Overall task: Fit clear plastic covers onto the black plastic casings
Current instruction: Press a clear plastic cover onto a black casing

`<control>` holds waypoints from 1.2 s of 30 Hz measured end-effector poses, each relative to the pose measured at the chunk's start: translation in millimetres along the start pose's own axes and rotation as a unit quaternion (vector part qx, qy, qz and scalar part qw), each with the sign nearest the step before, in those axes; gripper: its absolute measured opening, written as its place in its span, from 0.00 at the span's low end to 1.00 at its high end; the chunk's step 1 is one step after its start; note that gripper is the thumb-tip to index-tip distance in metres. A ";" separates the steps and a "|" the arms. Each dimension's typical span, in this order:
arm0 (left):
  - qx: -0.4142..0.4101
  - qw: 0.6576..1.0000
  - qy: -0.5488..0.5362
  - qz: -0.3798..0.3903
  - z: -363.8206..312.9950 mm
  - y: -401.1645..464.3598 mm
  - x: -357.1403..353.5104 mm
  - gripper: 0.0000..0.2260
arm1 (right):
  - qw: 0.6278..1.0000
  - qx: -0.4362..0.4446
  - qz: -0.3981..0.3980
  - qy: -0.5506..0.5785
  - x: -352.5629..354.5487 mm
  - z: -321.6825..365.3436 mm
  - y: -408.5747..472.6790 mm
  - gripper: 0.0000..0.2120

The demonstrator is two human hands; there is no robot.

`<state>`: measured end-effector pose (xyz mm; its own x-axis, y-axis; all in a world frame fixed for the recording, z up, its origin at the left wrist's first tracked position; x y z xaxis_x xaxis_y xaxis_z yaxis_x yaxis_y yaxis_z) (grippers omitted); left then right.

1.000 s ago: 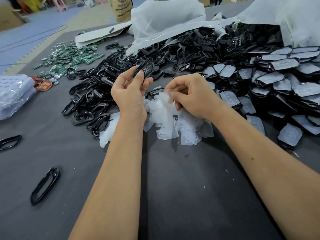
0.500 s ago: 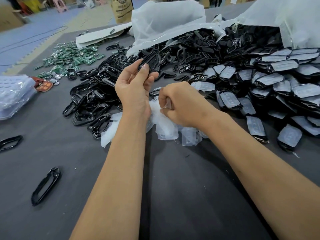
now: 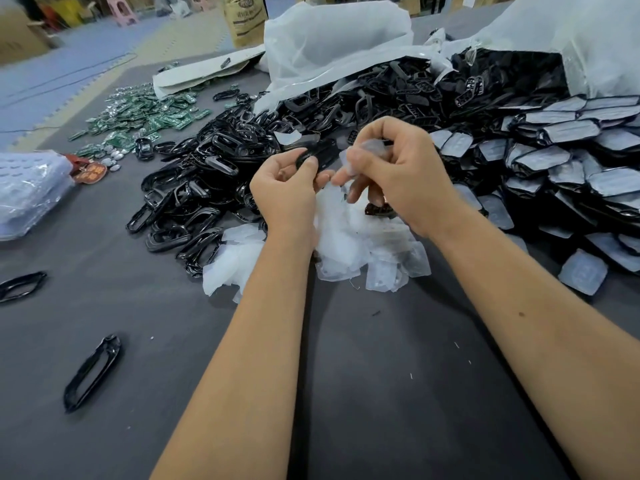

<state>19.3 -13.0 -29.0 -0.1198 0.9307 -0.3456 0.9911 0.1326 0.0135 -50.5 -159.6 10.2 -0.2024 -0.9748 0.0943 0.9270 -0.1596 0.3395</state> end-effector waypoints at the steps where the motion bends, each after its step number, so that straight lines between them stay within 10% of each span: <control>1: -0.005 1.000 0.021 0.017 -1.1 1.7 0.4 0.06 | 0.999 -0.009 -0.017 0.032 0.6 -4.3 -0.2 0.06; 36: -0.148 0.973 0.135 0.111 -19.2 -9.9 -12.9 0.13 | 0.959 -0.069 -0.159 0.223 17.9 -38.5 -2.7 0.05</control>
<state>9.9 -19.8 -6.7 0.0446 0.9980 -0.0441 0.9390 -0.0268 0.3430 -44.5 -182.6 -25.0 -0.3552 -0.8381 -0.4140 0.8798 -0.4494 0.1550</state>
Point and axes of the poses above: each hand's wrist, its own y-axis towards the middle knuckle, its own x-axis out of the back of the hand, z = x × y, the point moved 5 cm from there along y, towards the middle knuckle, and after that the axes turned 1 degree about -z, right-handed, at the moved point
